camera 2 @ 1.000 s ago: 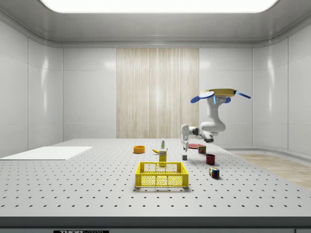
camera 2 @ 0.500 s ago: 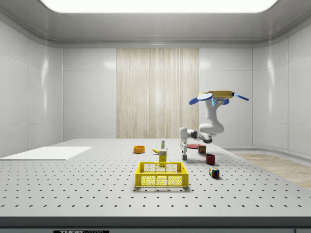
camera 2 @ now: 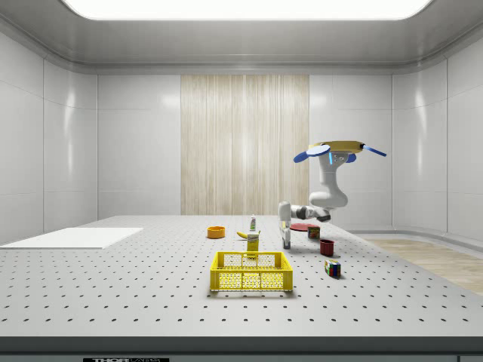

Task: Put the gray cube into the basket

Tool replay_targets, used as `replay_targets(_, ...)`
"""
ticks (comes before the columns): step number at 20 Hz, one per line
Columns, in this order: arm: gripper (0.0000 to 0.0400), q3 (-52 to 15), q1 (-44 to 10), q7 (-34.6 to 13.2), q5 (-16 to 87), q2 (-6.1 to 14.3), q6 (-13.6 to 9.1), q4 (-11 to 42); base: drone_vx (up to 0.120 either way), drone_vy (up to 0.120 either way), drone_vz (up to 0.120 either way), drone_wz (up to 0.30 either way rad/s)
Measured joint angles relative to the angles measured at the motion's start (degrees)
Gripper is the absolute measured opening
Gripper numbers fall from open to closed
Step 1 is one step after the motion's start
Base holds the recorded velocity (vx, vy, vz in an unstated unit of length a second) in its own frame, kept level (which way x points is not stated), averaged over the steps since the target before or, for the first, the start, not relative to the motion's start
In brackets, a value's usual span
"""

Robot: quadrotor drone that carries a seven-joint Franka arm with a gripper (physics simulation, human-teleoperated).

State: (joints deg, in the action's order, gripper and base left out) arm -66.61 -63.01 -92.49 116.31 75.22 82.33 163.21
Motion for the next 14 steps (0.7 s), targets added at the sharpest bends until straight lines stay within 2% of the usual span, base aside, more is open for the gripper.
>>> replay_targets(2, 0.0315, 0.29, -0.11, -0.04, 0.21, 0.29, 0.42, -0.13, 0.000, 0.000, 0.000, 0.000)
replay_targets(5, 0.0281, 0.51, -0.28, -0.14, 0.33, 0.67, 0.89, -0.26, 0.000, 0.000, 0.000, 0.000)
replay_targets(11, 0.0257, 0.44, -0.57, -0.36, 0.10, 1.29, 1.51, -0.35, 0.000, 0.000, 0.000, 0.000)
replay_targets(14, 0.0253, -0.93, -0.68, -0.64, -1.26, 1.41, 1.10, 0.03, 0.000, 0.000, 0.000, 0.000)
